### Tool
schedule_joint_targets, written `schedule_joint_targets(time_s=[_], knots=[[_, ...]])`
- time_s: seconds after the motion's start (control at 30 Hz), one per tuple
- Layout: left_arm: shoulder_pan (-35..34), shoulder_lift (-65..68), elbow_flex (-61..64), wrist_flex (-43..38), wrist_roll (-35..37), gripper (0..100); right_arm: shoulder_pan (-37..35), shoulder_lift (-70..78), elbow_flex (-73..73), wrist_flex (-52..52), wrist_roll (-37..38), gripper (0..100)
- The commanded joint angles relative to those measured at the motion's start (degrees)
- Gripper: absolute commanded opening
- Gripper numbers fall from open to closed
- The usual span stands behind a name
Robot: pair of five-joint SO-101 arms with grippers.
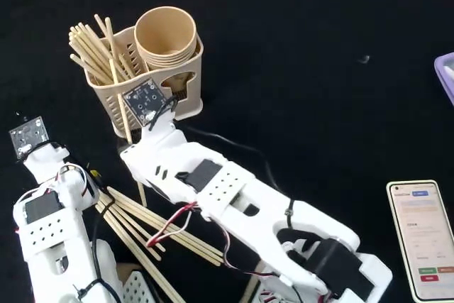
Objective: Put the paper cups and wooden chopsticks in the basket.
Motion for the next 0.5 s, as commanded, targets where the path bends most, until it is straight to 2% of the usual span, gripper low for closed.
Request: schedule_joint_targets(time_s=[0.0, 0.17, 0.37, 0.47], knots=[[0.48, -0.70, -2.15, -0.88, 0.18, 22, 1.05, -0.31, 0.13, -1.05, -0.18, 1.1], [0.57, -0.70, -2.15, -0.88, 0.18, 22, 1.23, -1.45, 0.31, -0.53, -0.09, 1.0], [0.57, -0.70, -2.24, -0.88, 0.18, 22, 1.41, -10.51, 0.48, 8.26, 0.18, 1.0], [0.66, -0.70, -2.24, -0.88, 0.18, 22, 2.37, -14.81, 2.68, 9.49, 0.26, 1.0]])
